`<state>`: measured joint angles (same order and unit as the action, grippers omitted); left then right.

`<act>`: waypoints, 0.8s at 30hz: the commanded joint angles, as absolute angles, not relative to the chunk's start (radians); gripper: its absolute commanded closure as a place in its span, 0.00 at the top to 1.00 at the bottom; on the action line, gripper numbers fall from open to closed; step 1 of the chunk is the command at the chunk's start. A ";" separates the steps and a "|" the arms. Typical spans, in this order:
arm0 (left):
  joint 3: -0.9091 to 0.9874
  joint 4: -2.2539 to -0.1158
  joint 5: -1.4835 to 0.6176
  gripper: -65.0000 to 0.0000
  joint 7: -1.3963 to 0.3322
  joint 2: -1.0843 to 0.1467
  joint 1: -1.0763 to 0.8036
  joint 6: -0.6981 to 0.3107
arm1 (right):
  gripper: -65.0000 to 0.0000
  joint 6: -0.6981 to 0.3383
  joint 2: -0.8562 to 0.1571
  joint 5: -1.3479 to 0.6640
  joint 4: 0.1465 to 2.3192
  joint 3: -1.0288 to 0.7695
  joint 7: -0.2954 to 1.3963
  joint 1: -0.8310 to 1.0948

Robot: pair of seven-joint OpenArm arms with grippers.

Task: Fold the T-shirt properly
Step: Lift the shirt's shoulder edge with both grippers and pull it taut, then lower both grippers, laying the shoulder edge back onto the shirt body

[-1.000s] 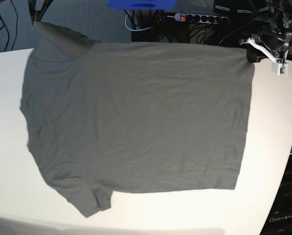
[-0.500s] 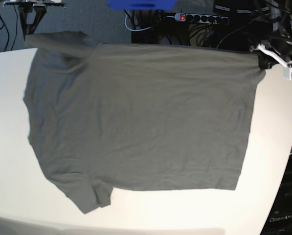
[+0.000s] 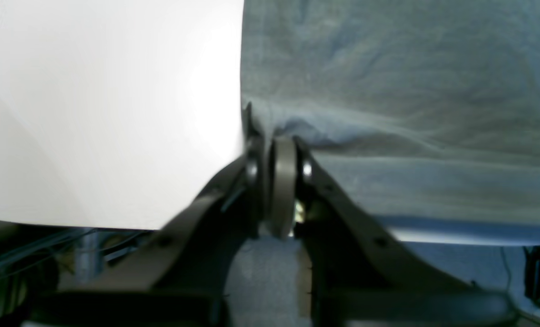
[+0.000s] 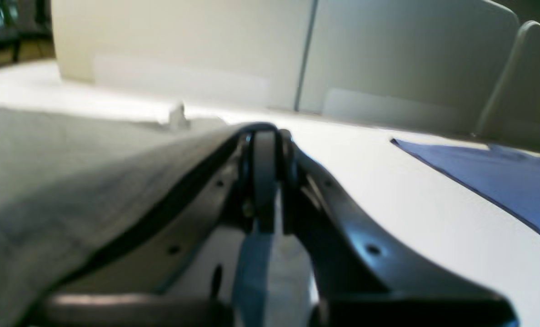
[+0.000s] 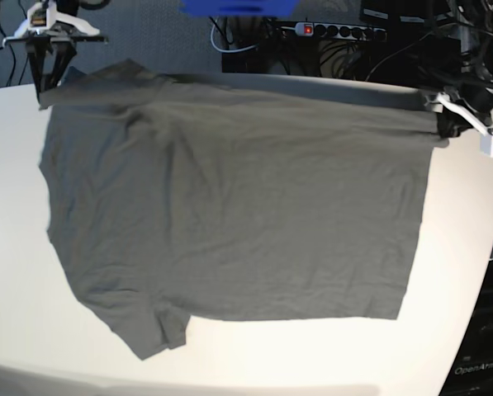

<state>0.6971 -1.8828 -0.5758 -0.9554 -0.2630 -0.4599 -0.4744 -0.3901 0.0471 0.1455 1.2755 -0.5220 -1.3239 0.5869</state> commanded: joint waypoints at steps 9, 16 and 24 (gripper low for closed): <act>0.705 -1.900 -0.581 0.04 -0.975 -0.275 -0.375 -0.472 | 0.01 -0.401 0.035 0.130 1.283 -0.521 -1.271 0.501; 0.700 -1.897 -0.581 0.04 -1.030 -0.275 -0.303 -0.470 | 0.01 -0.545 0.050 0.128 1.283 -0.529 -1.251 0.406; 0.682 -1.897 -0.579 0.04 -1.035 -0.275 -0.280 -0.470 | 0.01 -0.698 0.071 0.131 1.270 -0.526 -1.250 0.320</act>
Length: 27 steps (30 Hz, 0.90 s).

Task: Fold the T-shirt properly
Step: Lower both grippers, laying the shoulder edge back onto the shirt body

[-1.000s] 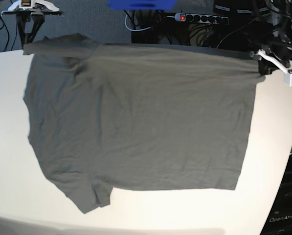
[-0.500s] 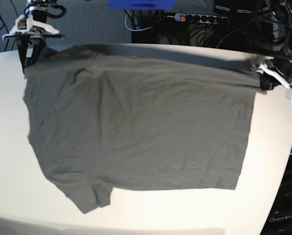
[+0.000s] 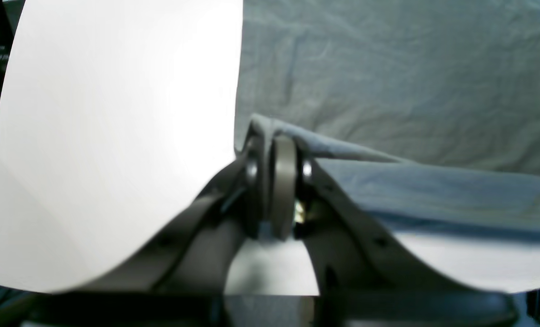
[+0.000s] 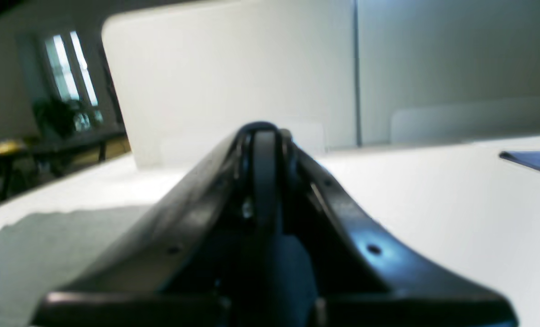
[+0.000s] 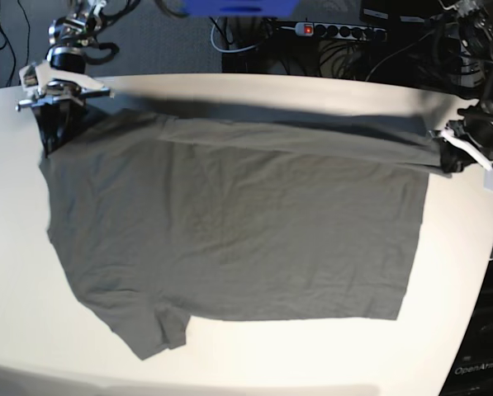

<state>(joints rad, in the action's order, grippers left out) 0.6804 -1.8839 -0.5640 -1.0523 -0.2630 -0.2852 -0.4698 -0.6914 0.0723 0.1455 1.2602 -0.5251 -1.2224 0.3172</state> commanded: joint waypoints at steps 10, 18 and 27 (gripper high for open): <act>0.668 -1.900 -0.579 0.04 -1.035 -0.275 -0.292 -0.470 | 0.01 -0.698 0.074 0.171 1.264 -0.509 -1.173 0.245; 0.668 -1.903 -0.579 0.04 -1.035 -0.275 -0.291 -0.470 | 0.01 -0.698 0.070 0.234 1.262 -0.450 -1.173 0.245; 0.668 -1.903 -0.579 0.04 -1.035 -0.277 -0.277 -0.470 | 0.01 -0.698 0.056 0.294 1.205 -0.452 -1.175 0.180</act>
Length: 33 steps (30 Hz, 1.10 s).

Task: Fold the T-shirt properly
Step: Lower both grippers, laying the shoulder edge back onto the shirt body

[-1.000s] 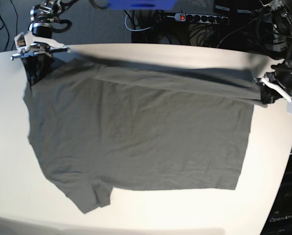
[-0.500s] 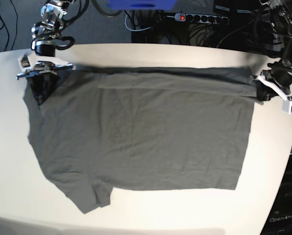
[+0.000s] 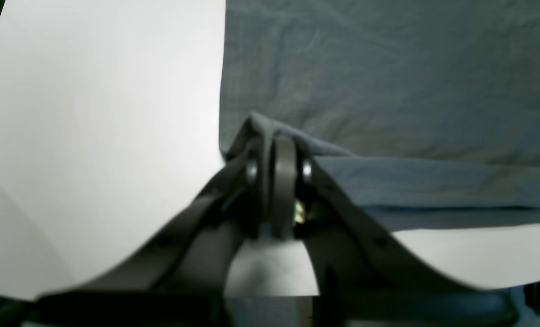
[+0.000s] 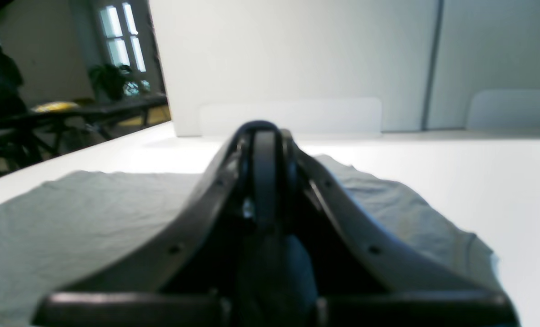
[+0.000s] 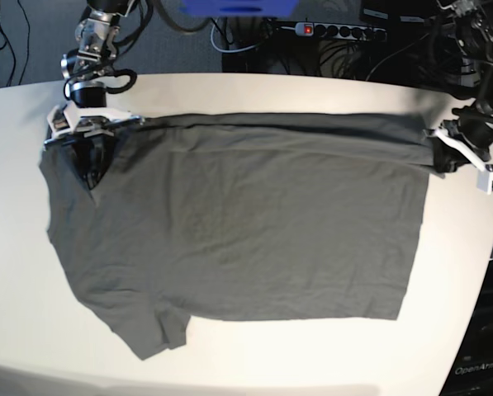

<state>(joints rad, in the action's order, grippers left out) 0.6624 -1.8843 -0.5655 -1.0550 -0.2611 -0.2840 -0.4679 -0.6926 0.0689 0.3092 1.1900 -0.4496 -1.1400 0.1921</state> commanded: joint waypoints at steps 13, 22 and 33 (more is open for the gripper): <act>0.668 -1.902 -0.516 0.04 -1.106 -0.277 -0.174 -0.470 | 0.01 -0.698 0.022 0.352 1.144 -0.453 -1.171 0.096; 0.641 -1.897 -0.492 0.04 -1.118 -0.278 -0.133 -0.470 | 0.01 -0.698 -0.012 0.354 1.078 -0.481 -1.168 0.042; 0.618 -1.893 -0.490 0.04 -1.118 -0.278 -0.088 -0.469 | 0.01 -0.698 -0.036 0.381 1.067 -0.479 -1.092 0.004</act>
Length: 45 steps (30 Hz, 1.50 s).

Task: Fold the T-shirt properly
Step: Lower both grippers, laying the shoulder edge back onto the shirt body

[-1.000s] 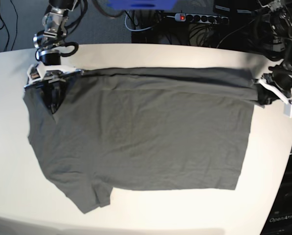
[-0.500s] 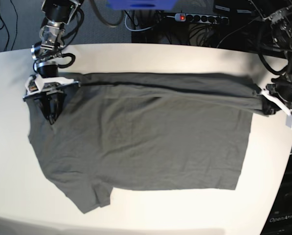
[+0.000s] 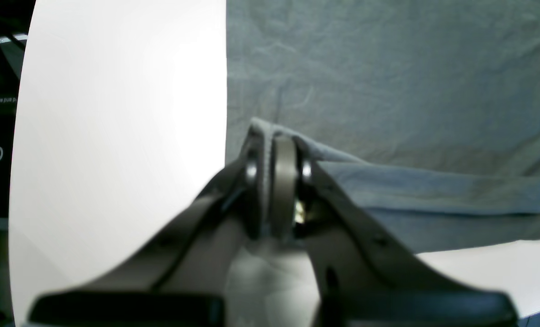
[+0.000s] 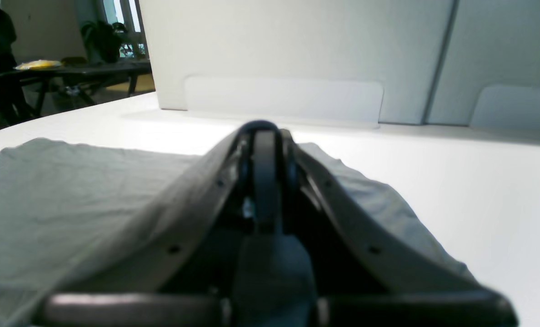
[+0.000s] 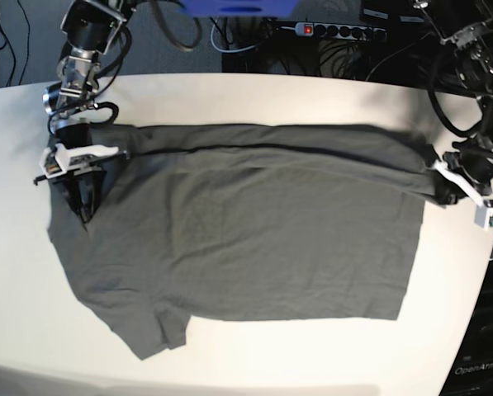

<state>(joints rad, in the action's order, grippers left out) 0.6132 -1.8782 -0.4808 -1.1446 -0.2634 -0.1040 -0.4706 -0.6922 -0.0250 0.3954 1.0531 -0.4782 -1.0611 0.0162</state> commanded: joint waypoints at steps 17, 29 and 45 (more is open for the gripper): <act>0.618 -1.844 -0.392 0.04 -1.116 -0.278 -0.031 -0.478 | 0.01 -0.698 -0.059 0.420 1.067 -0.481 -1.038 -0.045; 0.575 -1.821 -0.380 0.04 -1.112 -0.285 0.016 -0.470 | 0.01 -0.698 -0.038 0.493 1.064 -0.483 -1.036 -0.064; 0.575 -1.713 -0.372 0.04 -1.073 -0.302 0.047 -0.476 | 0.01 -0.698 -0.062 0.492 1.041 -0.483 -0.891 -0.145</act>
